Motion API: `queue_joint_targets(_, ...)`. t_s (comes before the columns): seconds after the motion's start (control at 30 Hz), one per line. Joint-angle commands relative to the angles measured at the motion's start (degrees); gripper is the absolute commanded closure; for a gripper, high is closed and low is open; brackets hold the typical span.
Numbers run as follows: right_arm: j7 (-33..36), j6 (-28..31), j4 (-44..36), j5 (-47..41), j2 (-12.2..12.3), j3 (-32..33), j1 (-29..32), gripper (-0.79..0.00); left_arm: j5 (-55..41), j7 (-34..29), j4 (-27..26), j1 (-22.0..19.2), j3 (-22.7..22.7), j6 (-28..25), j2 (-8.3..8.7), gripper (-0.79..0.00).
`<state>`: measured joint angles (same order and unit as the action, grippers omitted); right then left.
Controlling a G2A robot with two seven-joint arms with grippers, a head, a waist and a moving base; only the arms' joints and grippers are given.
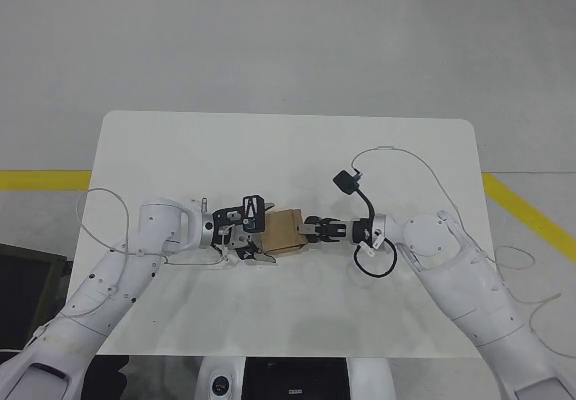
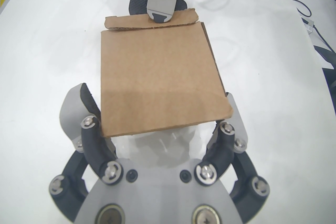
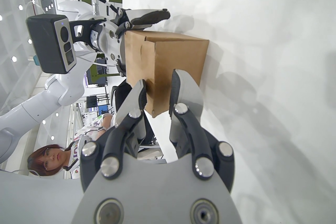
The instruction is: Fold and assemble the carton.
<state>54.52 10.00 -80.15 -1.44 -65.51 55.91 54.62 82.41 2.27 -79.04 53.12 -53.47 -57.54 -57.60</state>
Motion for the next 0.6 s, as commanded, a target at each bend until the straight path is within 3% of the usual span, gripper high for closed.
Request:
queue_joint_targets(0.0,-0.24,-0.01,-0.03,0.05,0.02,0.13,0.1,-0.157,0.16,0.07,0.03,-0.03,0.05,-0.05,-0.02,-0.785)
queue_joint_targets(0.57,0.65,-1.04,-0.33,1.24,-0.18,-0.59,-0.93,-0.142,1.28,0.92,0.35,-0.12,0.3,0.12,-0.17,-0.785)
